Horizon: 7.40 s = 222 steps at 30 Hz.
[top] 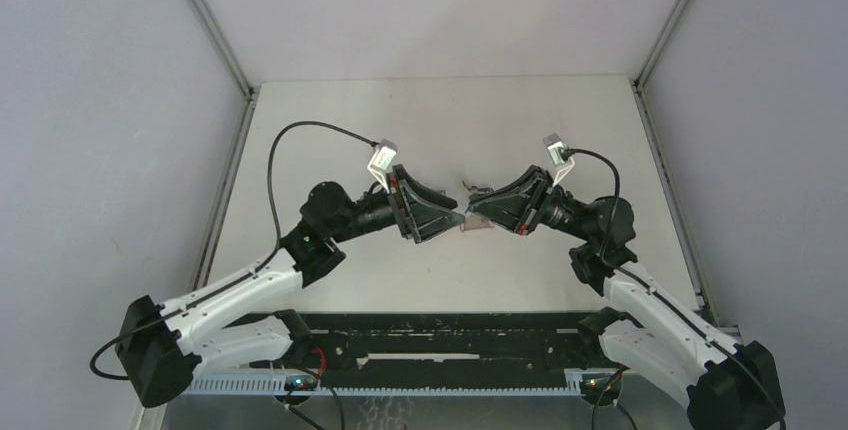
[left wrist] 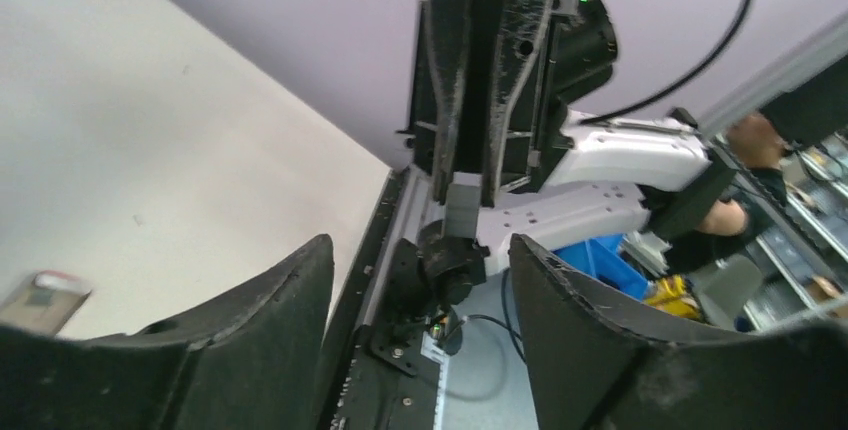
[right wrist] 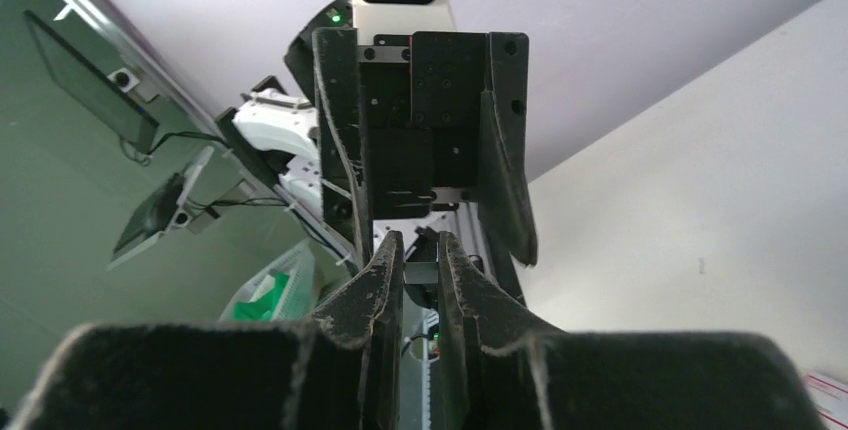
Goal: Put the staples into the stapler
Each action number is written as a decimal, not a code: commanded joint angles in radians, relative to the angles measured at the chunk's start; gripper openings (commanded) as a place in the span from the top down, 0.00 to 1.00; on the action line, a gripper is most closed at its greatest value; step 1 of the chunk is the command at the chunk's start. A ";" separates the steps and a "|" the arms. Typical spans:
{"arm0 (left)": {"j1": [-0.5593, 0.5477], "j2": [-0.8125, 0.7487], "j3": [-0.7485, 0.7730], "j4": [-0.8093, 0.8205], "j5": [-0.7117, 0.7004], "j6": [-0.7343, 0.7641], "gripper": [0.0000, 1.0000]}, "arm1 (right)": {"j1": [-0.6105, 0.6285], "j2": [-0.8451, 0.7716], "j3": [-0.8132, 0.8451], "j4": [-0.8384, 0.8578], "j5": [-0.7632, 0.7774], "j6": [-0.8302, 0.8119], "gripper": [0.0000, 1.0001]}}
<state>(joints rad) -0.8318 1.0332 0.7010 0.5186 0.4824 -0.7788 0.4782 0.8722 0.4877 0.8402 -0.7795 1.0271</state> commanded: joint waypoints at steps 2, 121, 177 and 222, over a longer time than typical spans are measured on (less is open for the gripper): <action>0.072 -0.104 -0.023 -0.226 -0.181 0.122 0.23 | -0.065 -0.083 0.043 -0.219 0.023 -0.191 0.92; 0.143 0.640 0.192 -0.565 0.133 0.623 1.00 | 0.466 0.463 0.097 -0.739 0.725 -0.853 0.88; 0.143 0.638 0.195 -0.565 0.130 0.623 1.00 | 0.467 0.530 0.131 -0.781 0.774 -0.857 0.89; 0.143 0.598 0.189 -0.549 0.091 0.576 1.00 | 0.544 0.501 0.143 -0.934 0.967 -0.756 0.90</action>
<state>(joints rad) -0.6811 1.6550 0.8825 -0.0422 0.5941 -0.1986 1.0164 1.3998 0.6125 -0.0235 0.1425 0.2573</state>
